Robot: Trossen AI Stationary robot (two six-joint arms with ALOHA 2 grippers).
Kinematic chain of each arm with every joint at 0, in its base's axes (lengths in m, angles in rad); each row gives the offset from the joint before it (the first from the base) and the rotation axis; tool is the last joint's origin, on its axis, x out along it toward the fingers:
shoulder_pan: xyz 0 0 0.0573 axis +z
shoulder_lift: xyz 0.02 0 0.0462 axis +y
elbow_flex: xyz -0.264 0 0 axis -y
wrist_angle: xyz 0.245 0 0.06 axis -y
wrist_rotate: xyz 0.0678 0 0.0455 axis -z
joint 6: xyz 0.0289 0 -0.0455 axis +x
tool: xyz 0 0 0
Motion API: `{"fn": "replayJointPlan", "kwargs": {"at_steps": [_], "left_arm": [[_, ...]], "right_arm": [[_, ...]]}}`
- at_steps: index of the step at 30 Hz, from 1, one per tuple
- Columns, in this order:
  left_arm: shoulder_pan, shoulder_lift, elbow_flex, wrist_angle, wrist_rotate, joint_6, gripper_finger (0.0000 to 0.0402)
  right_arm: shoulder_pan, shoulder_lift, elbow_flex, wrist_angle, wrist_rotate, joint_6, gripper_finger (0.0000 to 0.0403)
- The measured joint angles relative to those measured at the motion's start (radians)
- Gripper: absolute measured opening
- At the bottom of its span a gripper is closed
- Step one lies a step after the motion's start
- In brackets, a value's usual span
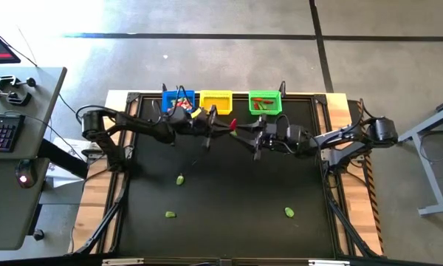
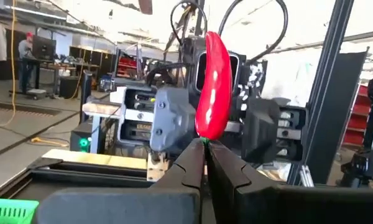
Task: Sort produce into baskets
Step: Put the red chili pepper into the green bin
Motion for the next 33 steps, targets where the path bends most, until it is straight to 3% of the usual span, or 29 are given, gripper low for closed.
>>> {"fn": "replayJointPlan", "kwargs": {"at_steps": [11,14,20,26,33], "left_arm": [[-0.028,0.017,0.020,-0.027,0.007,0.016,0.0000],[-0.028,0.017,0.020,-0.025,0.007,0.017,0.0000],[-0.028,0.017,0.020,-0.047,0.001,0.057,0.0009],[-0.019,0.016,0.020,-0.106,0.003,0.152,0.0049],[0.025,0.011,0.020,-0.251,0.008,0.197,0.0104]], "right_arm": [[0.000,0.000,0.074,-0.083,0.000,-0.004,0.0186],[0.000,0.000,0.081,-0.101,0.015,-0.001,0.0143],[0.000,0.000,0.081,-0.075,0.026,-0.029,0.0019],[-0.003,-0.014,0.081,-0.075,0.026,-0.034,0.0037],[-0.074,-0.133,0.082,-0.195,0.084,-0.089,0.0008]]}}
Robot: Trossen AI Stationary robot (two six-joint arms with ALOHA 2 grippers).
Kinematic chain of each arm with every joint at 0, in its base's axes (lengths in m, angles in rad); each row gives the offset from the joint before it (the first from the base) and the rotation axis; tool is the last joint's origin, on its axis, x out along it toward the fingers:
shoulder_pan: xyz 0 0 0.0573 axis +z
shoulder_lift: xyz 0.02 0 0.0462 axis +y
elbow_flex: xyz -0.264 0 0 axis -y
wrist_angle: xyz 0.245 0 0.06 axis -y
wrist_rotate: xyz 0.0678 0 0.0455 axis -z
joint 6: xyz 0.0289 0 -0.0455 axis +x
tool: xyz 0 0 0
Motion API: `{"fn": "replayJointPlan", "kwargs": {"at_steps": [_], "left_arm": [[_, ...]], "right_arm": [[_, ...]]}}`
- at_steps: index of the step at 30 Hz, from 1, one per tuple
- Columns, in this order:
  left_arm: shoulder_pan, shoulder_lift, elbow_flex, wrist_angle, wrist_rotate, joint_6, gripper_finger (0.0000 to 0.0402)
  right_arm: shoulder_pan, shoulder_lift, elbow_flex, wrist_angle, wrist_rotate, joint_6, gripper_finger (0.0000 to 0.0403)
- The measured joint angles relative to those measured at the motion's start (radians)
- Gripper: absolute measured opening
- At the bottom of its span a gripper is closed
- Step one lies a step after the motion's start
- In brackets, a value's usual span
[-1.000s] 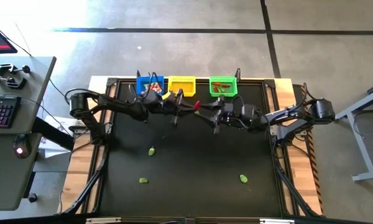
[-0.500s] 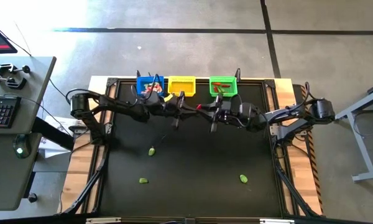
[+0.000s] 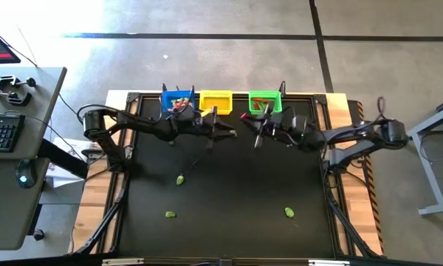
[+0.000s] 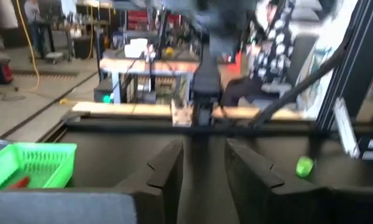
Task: Sort produce into baskets
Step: Put the red chili pepper into the green bin
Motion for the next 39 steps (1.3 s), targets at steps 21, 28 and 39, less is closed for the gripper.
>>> {"fn": "replayJointPlan", "kwargs": {"at_steps": [21,28,39], "left_arm": [[-0.125,-0.298,0.000,-0.722,-0.078,0.266,0.0122],[-0.144,-0.315,0.000,-0.804,-0.101,0.291,0.0122],[-0.161,-0.345,0.000,-1.019,-0.101,0.299,0.0122]], "right_arm": [[-0.654,0.170,0.011,-0.623,-0.079,0.190,0.0005],[-0.669,0.353,0.092,-0.623,-0.112,0.187,0.0004],[-0.669,0.430,0.200,-0.744,-0.079,0.183,0.0077]]}}
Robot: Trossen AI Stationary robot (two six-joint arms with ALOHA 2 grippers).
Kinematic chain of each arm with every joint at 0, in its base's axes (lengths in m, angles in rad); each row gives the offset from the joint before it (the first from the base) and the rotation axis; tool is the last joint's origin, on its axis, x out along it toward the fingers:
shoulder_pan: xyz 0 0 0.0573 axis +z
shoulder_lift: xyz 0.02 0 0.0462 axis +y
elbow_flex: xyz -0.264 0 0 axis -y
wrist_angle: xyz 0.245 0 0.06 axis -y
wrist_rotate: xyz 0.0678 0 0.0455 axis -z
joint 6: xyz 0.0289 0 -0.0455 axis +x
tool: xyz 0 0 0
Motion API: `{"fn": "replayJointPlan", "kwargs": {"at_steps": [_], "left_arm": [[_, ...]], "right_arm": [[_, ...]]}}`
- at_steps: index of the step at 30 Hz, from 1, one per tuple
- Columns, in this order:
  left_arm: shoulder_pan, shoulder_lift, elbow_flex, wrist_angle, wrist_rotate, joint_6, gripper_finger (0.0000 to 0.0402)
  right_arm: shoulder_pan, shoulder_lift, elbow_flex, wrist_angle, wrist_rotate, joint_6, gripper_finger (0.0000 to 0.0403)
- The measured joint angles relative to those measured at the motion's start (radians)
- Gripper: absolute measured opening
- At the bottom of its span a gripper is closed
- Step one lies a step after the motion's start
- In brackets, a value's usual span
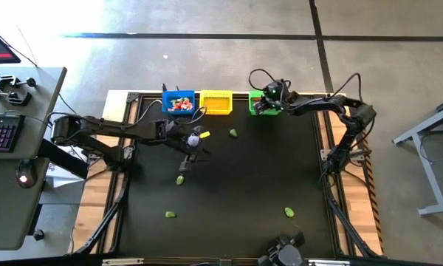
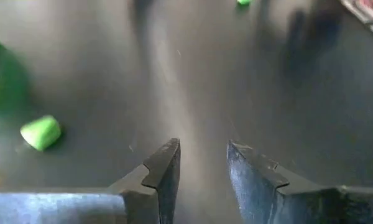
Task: Sort produce into baskets
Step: Put the red chili pepper into the green bin, then put the green chili pepper into the yellow bin
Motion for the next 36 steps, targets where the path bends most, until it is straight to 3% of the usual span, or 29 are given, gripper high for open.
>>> {"fn": "replayJointPlan", "kwargs": {"at_steps": [4,8,12,16,22,26,32,36], "left_arm": [[-0.036,-0.039,0.000,-0.116,-0.045,0.002,0.0122],[-0.095,-0.062,0.000,-0.244,-0.160,0.002,0.0122],[-0.163,-0.064,0.000,-0.369,-0.203,-0.028,0.0127],[-0.239,-0.064,0.000,-0.412,-0.202,-0.126,0.0144],[-0.351,-0.050,-0.004,-0.469,-0.218,-0.219,0.0176],[-0.386,-0.024,-0.022,-0.478,-0.244,-0.348,0.0193],[-0.396,0.032,-0.023,-0.487,-0.266,-0.765,0.0205],[-0.401,0.054,-0.023,-0.487,-0.287,-0.943,0.0206]], "right_arm": [[0.000,0.000,0.005,-0.001,0.009,-0.008,0.0116],[0.000,0.000,0.005,0.000,0.010,-0.032,0.0151],[0.015,-0.013,-0.003,-0.005,0.013,-0.073,0.0161],[0.055,-0.046,-0.039,0.011,0.027,-0.119,0.0124],[0.132,-0.132,-0.150,0.120,0.088,-0.155,0.0013],[0.178,-0.201,-0.229,0.191,0.093,-0.123,0.0020],[0.232,-0.285,-0.338,0.282,0.154,-0.113,0.0003],[0.232,-0.311,-0.381,0.326,0.156,-0.113,0.0005]]}}
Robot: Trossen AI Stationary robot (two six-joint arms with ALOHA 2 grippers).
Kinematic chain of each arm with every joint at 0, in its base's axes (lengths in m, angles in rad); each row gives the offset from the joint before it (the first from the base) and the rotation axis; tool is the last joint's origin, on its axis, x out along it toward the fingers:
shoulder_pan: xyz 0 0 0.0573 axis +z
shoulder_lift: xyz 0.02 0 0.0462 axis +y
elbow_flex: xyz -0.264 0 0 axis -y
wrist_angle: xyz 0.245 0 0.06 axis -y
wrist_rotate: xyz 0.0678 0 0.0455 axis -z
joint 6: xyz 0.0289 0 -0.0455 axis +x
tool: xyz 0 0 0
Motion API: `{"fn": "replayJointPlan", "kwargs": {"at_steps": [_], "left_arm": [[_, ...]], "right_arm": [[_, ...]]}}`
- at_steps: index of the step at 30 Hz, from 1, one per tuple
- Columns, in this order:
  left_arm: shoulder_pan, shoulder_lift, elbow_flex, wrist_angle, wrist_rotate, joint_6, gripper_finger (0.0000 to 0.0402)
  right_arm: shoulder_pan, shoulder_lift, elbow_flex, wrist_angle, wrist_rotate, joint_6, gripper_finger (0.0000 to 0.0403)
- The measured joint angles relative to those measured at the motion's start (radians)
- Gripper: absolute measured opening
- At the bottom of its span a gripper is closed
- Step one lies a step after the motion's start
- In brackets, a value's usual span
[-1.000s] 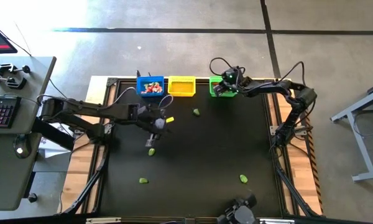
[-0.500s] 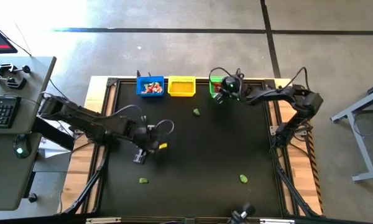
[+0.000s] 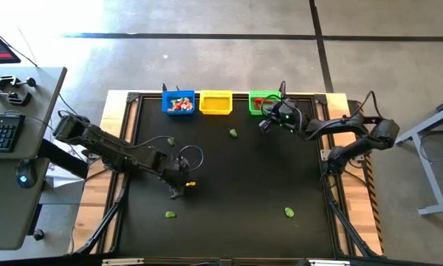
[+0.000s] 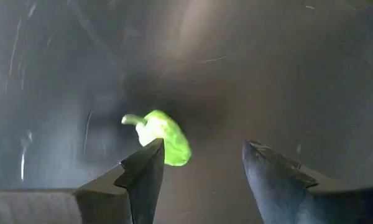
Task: Sort produce into baskets
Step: Put the green chili pepper into the yellow bin
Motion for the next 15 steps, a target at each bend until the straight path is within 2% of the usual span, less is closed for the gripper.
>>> {"fn": "replayJointPlan", "kwargs": {"at_steps": [2,5,15], "left_arm": [[0.009,0.013,0.000,-0.007,0.000,-0.073,0.0206],[0.026,0.034,0.000,-0.023,-0.008,-0.105,0.0206],[0.060,0.119,0.000,-0.025,-0.052,-0.044,0.0198]], "right_arm": [[0.000,0.000,-0.004,0.007,0.000,0.002,0.0003],[0.000,0.000,-0.005,0.006,-0.001,0.000,0.0001],[0.000,0.001,-0.005,0.007,-0.001,0.000,0.0000]]}}
